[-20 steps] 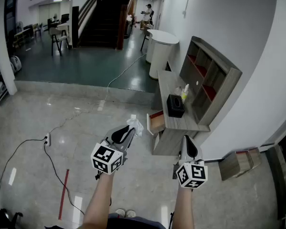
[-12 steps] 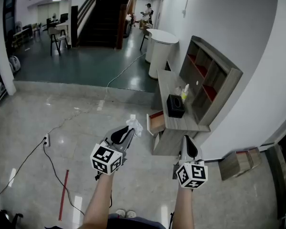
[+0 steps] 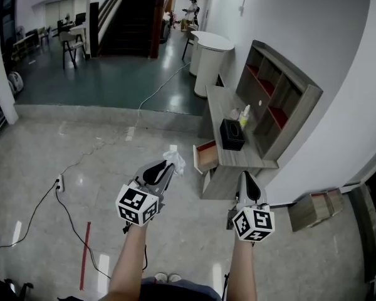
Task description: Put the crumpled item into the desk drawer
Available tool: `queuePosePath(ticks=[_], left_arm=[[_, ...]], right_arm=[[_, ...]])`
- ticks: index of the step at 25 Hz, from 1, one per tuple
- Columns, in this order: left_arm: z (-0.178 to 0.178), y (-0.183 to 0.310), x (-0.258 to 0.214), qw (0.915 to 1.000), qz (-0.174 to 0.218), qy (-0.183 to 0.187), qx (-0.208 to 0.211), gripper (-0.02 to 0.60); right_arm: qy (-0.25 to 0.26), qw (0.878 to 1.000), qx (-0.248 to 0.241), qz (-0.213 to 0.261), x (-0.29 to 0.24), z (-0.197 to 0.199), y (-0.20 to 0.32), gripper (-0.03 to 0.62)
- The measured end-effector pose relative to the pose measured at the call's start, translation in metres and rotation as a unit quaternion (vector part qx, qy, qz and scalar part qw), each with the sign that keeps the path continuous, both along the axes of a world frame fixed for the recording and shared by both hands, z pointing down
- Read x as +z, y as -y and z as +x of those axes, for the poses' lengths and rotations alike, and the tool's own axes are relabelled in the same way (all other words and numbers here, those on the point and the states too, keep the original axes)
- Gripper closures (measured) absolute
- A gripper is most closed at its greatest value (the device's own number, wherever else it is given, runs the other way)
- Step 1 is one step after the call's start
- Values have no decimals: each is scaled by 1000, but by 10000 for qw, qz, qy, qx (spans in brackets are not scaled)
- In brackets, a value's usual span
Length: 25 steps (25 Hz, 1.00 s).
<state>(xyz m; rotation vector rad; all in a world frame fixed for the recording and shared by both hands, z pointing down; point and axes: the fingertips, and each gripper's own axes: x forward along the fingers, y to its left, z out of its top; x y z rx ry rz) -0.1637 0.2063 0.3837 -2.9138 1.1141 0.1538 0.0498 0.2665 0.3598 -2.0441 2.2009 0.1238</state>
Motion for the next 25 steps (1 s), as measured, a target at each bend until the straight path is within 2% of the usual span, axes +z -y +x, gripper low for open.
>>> queuePosePath(ticks=[7,13,20,25], left_arm=[[-15,32,11,10000,-15,15,-29,515],[-10,81,36,9997,-183,116,-141,515],[16,187,60,9984,-295,211,-423,515],[51,285,74,9965,-518,265,-605,515]], right_arm=[[19,10000,81,-9,10,-3,27,583],[69,10000,56,-27,20,12,82,583],[45,9999,-139,36,30,50,200,583],[9,9995,-305,19,26,88,304,583]])
